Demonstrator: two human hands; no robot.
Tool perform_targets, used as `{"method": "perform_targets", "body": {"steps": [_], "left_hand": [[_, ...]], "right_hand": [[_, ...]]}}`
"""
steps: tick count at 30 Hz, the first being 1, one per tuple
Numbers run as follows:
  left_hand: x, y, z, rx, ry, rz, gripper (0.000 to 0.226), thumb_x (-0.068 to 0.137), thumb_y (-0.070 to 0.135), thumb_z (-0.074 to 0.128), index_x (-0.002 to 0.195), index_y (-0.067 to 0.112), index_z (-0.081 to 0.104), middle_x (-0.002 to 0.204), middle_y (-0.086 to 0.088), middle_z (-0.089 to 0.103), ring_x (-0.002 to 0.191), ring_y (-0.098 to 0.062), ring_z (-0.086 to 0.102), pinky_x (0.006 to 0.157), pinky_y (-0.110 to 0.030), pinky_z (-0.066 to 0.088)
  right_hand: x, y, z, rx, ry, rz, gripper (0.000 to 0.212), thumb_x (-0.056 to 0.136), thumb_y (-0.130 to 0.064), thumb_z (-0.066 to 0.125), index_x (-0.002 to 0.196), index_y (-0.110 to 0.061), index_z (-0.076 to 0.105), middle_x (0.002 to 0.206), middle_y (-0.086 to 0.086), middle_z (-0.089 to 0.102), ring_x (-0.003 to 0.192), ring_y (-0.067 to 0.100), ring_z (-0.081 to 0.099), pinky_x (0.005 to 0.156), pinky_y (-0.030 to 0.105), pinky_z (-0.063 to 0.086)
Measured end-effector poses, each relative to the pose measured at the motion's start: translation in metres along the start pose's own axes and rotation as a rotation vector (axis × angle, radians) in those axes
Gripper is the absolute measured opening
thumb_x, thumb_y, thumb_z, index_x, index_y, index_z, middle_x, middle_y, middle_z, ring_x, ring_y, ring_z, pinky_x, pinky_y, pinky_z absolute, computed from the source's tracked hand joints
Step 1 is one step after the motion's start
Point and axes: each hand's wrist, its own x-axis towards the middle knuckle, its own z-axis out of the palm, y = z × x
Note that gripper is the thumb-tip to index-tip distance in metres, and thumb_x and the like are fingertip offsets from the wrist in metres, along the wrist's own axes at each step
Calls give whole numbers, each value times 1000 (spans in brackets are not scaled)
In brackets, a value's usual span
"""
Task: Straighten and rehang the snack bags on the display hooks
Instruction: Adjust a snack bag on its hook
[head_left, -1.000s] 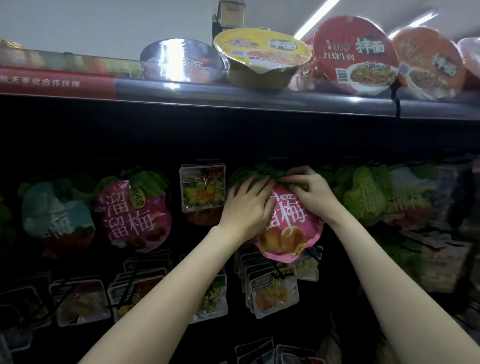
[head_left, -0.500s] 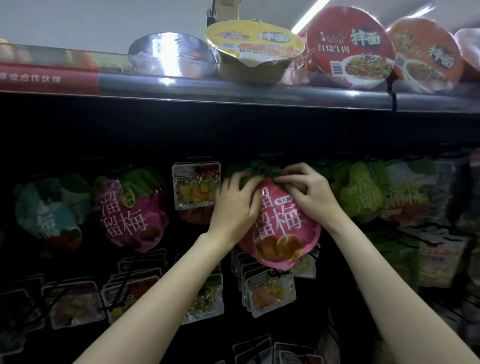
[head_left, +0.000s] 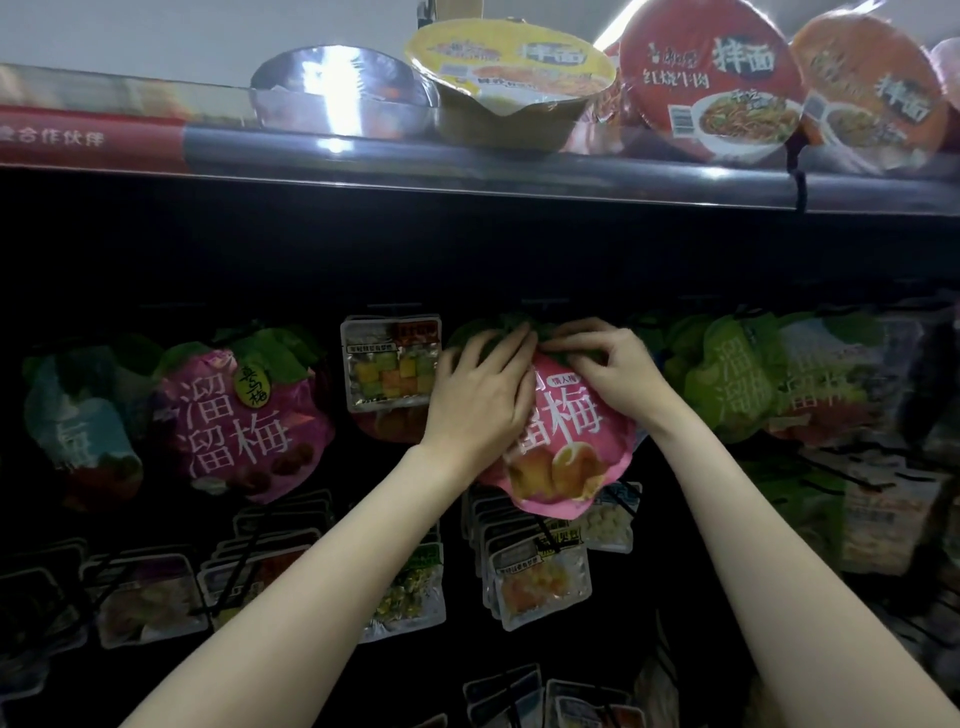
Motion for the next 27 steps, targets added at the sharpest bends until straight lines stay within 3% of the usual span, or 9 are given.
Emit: {"method": "perform_targets", "body": {"steps": [3,7,12,14,16,19,21,24,27], "left_hand": [[-1,4,2,-23,-16,-37,48,90,35,32,126,16,58,122,1,63,112,-23,56,86,-35,41],[-12,2,8,-10,-83,-29,46,93,38,31,130,22,53,133,-1,55,127,-22,44,99,-39,34],[-37,-5,7,-152,-239,-85,53,96,42,21,147,30,18,156,5,14,142,-10,-2,113,-36,7],[-54,-17,1,-219,-247,-169,58,91,48,18,147,31,17,155,7,15,143,-13,7,113,-38,13],[-70,-35,-7,-266,-193,-265,61,88,48,20,145,27,28,151,2,28,138,-19,22,109,-40,21],[-87,-63,-15,-283,-95,-377,44,94,22,45,137,14,43,142,-7,40,132,-26,35,106,-39,28],[-94,-75,-22,-337,-36,-433,43,91,10,51,133,11,46,139,-7,43,129,-23,37,106,-34,29],[-112,-91,-32,-274,42,-454,39,85,2,57,124,8,54,127,-9,50,119,-25,44,100,-40,37],[-134,-112,-38,-79,13,-456,41,79,4,62,119,9,56,125,-13,52,116,-27,37,90,-50,40]], "right_hand": [[0,4,5,-21,29,14,28,91,-1,52,105,-14,71,115,-5,56,114,13,52,96,19,39],[-3,4,9,-105,21,6,34,92,0,48,111,-19,68,121,-3,54,118,17,48,95,12,34],[-24,-9,15,-507,-54,69,46,91,-8,48,132,-30,52,141,2,41,128,30,27,108,48,24],[-40,-23,24,-506,38,39,40,89,-7,53,126,-18,58,140,9,41,130,30,26,108,51,24],[-51,-40,37,-418,123,-31,31,87,-5,57,116,-9,64,134,13,45,129,30,31,107,49,31],[-51,-70,64,-176,143,-122,25,88,-5,56,111,-8,65,123,7,50,119,16,41,101,21,35],[-44,-97,90,98,103,-82,26,90,-6,54,113,-11,63,118,1,53,113,8,47,98,15,39],[-34,-114,146,402,-80,212,37,91,-13,53,128,-17,50,126,-1,52,118,11,49,100,29,43],[-20,-99,200,862,-133,618,43,90,-10,56,132,-14,46,122,2,57,110,16,56,83,24,48]]}}
